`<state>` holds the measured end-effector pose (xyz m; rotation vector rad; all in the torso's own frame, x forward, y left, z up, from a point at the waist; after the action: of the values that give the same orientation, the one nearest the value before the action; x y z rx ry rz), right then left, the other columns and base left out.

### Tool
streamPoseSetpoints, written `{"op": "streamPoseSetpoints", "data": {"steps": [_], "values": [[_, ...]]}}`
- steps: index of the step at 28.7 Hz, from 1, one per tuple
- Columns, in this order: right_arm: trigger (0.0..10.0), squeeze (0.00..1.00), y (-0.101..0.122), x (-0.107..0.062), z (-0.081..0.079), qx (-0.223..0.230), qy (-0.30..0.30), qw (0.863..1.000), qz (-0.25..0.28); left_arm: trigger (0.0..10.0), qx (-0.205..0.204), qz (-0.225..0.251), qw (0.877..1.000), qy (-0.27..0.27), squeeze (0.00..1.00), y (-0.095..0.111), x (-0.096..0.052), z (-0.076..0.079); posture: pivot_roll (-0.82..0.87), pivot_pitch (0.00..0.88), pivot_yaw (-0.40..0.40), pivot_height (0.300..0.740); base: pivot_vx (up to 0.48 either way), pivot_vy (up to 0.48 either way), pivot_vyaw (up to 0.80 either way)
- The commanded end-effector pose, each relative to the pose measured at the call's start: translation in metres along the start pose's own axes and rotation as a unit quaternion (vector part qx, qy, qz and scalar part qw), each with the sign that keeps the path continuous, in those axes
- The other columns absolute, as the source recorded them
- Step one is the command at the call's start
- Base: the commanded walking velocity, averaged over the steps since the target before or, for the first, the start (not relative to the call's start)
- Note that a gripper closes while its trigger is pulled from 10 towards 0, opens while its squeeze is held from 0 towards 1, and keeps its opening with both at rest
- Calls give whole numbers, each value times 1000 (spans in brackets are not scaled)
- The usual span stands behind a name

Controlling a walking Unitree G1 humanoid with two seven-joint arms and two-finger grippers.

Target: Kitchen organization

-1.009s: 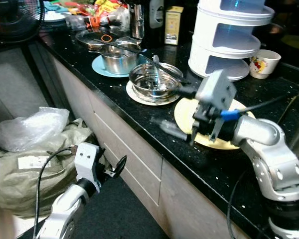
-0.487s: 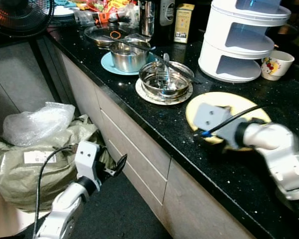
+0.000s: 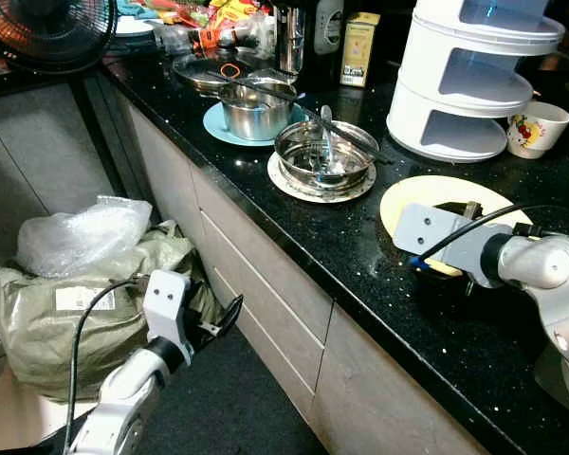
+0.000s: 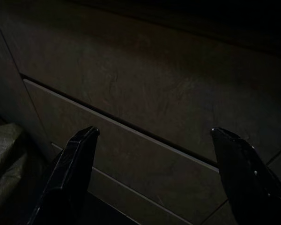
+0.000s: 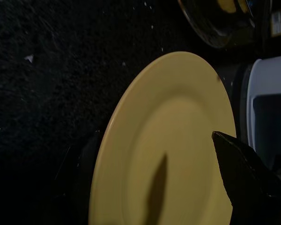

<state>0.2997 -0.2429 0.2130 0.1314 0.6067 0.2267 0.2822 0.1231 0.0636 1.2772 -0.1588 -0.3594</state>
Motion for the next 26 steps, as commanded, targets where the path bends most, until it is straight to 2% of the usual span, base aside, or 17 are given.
{"op": "streamPoseSetpoints", "data": {"steps": [1,5,6,7,9,15,20,23,26], "values": [[10000,0,-15,6,-20,8,43,998,-39,10000,-4,-4,1000,0,0,-2,-1,-1,56,0,-17,740,0,0,0],[10000,0,-21,6,-22,5,41,998,-56,10000,-4,-3,1000,0,0,-2,-1,0,56,0,-18,740,0,0,0],[8627,0,-23,6,-23,4,42,997,-62,10000,-5,-3,1000,0,0,-2,-1,0,56,0,-18,740,0,0,0],[4941,0,-23,6,-24,4,45,997,-64,10000,-5,-3,1000,0,0,-2,-1,0,56,0,-18,740,0,0,0],[0,0,-26,6,-28,4,54,996,-73,10000,-6,-3,1000,0,0,-2,-1,0,53,0,-21,740,0,0,0],[0,0,-39,3,-36,9,76,991,-112,10000,-6,-2,1000,0,0,-2,-1,0,53,0,-21,740,0,0,0],[0,0,-43,1,-42,21,88,989,-121,10000,-6,-2,1000,-1,0,-2,-1,0,52,0,-20,740,0,0,0],[0,0,-45,1,-40,22,80,988,-128,10000,-6,-2,1000,0,0,-2,-1,0,52,0,-20,740,0,0,0],[0,0,-46,4,-32,21,45,990,-132,10000,-6,-2,1000,-1,0,-2,-2,0,50,0,-18,740,0,0,0]]}}
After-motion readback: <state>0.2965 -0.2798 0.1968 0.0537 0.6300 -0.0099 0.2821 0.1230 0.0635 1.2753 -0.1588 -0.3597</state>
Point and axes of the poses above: a point about 5 cm out from each wrist's last joint towards the gripper, its own x axis pointing out of the wrist towards the gripper, its own y axis along the axis of the wrist's last joint, z = x × y, the point moved 3 cm from there along x, pointing out of the wrist towards the gripper, and after that the axes turned 15 degrees about -x, right-handed, at the moved point
